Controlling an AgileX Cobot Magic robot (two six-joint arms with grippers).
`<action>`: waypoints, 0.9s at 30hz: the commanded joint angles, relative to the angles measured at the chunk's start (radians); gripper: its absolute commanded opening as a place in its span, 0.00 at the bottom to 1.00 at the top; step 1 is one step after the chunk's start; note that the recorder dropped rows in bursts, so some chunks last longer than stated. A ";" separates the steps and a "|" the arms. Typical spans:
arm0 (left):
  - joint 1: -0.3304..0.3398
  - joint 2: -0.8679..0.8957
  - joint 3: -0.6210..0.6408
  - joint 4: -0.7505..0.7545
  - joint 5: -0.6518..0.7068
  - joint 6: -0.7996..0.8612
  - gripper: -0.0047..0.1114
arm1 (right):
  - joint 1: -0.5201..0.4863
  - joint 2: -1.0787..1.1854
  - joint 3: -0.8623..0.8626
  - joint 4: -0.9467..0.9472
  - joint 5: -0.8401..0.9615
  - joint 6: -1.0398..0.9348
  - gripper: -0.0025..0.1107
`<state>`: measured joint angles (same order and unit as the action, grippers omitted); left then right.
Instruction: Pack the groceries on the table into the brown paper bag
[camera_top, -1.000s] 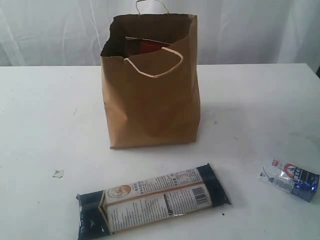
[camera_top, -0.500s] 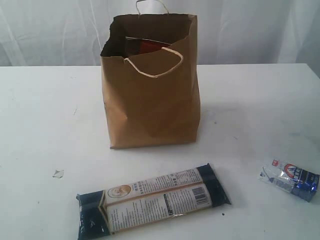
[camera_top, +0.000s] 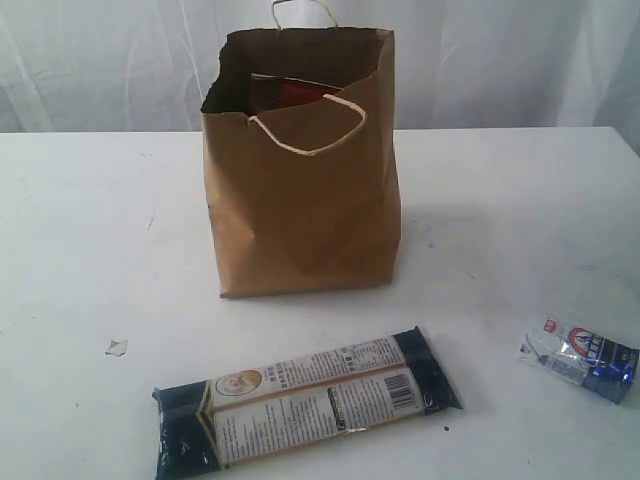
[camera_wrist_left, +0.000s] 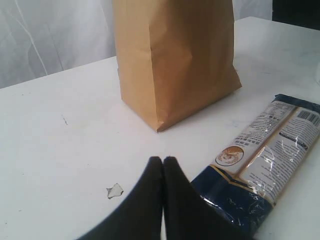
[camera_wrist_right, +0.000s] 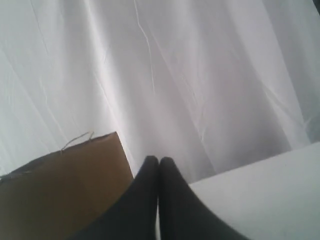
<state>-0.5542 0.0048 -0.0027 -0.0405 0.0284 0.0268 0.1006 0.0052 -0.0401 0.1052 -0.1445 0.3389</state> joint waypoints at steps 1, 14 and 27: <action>-0.004 -0.005 0.003 -0.004 0.003 0.000 0.04 | -0.002 -0.005 -0.101 -0.057 0.022 0.005 0.02; -0.004 -0.005 0.003 -0.004 0.001 0.000 0.04 | 0.049 0.403 -0.718 0.034 1.001 -0.655 0.02; -0.004 -0.005 0.003 -0.004 0.001 0.000 0.04 | 0.162 0.759 -0.792 -0.067 1.056 -0.753 0.63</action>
<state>-0.5542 0.0048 -0.0027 -0.0405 0.0284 0.0268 0.2576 0.7162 -0.8258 0.0619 0.9443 -0.4030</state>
